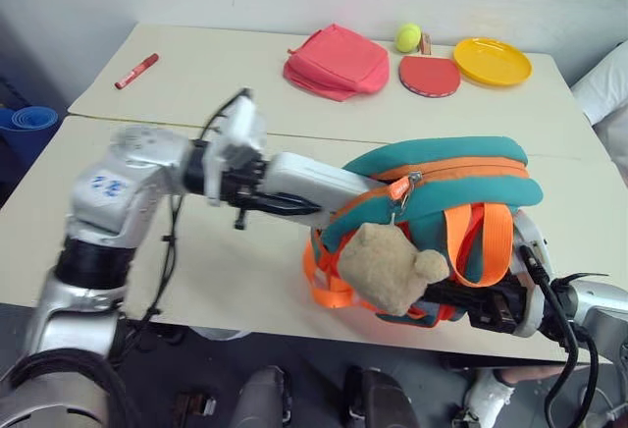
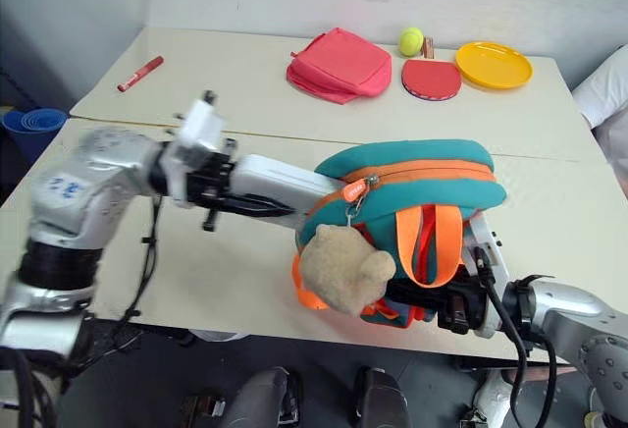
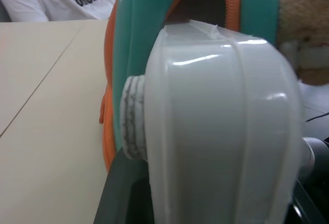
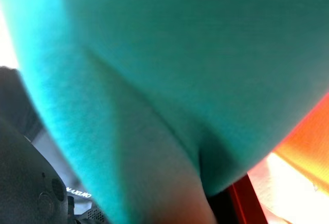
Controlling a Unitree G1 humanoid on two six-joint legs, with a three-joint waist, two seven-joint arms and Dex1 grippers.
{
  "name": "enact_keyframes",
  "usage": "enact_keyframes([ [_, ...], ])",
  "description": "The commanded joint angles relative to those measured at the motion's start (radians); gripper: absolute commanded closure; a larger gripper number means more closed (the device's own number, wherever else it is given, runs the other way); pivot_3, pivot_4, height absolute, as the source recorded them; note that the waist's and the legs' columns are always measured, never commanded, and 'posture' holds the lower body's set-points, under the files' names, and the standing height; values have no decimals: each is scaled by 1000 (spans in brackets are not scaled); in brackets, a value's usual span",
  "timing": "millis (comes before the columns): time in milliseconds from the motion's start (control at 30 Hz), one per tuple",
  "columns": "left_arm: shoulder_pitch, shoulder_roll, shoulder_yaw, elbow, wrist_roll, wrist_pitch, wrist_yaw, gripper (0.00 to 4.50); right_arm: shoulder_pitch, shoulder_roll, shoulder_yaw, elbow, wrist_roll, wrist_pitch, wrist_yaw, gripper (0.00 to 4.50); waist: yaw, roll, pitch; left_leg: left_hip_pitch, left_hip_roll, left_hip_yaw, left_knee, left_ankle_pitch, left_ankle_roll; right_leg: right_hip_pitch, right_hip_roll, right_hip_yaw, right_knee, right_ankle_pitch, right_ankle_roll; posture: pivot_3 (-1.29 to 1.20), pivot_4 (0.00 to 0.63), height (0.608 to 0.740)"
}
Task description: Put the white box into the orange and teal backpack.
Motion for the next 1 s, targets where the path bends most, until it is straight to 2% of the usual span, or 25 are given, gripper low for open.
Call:
enact_keyframes([
  [33,-29,-85,-68,54,84,-87,31,3210,3,39,0,-41,-14,-37,-41,4490,2,0,0,0,0,0,0,0,0,0,0,0,0,0,0,0,150,740],
  [133,-45,-190,-106,133,136,-149,56,3210,-5,102,11,-60,-49,-82,-103,4490,3,0,0,-1,0,1,1,0,1,0,1,0,0,0,1,0,150,740],
  [200,-50,-234,-100,149,132,-129,74,3210,-3,117,27,-68,-75,-90,-112,4490,3,0,0,-1,0,1,2,1,1,0,0,0,0,0,1,0,150,740],
  [267,-56,-282,-71,144,104,-67,112,2530,0,125,42,-76,-93,-96,-118,4500,3,0,0,-1,-1,1,2,1,2,-1,0,0,-2,1,1,0,150,740],
  [300,-55,-296,-59,136,92,-45,123,2353,2,126,50,-80,-101,-98,-120,4500,3,0,0,-1,-1,1,2,1,2,-1,-1,1,-2,1,2,0,150,740],
  [367,-48,-298,-41,123,83,-20,121,1759,6,128,64,-91,-117,-106,-120,4500,3,0,0,-1,-1,0,2,1,3,-1,-2,1,-2,1,2,0,150,740],
  [467,-33,-251,9,138,90,-40,104,971,3,149,77,-98,-152,-129,-153,4500,3,0,0,-1,-1,0,2,1,3,-1,-2,1,-2,1,2,0,150,740],
  [567,-59,-136,127,175,-37,68,-21,287,-24,175,108,-88,-207,-152,-193,4500,-18,0,0,-1,0,0,2,2,2,-1,-2,1,0,1,2,0,150,740],
  [667,-57,6,128,233,-2,-89,-220,287,-52,195,132,-66,-231,-161,-200,4500,-40,0,0,0,1,1,1,3,0,-2,0,1,1,1,1,0,150,740],
  [767,-30,82,119,255,25,-194,-331,287,-58,198,149,-60,-243,-159,-189,4500,-38,0,0,1,1,0,0,3,-2,-2,0,-1,2,-1,-1,0,150,740],
  [833,-3,76,154,229,6,-237,-321,287,-65,199,156,-55,-247,-161,-186,4500,-28,0,0,0,0,-1,1,3,-1,-1,0,-2,2,-1,-1,0,150,740],
  [1000,83,69,229,-1,-96,-157,-218,287,-99,206,174,-26,-270,-173,-187,4500,-23,0,0,-3,0,-1,3,2,1,-1,-2,0,1,1,2,0,150,740],
])
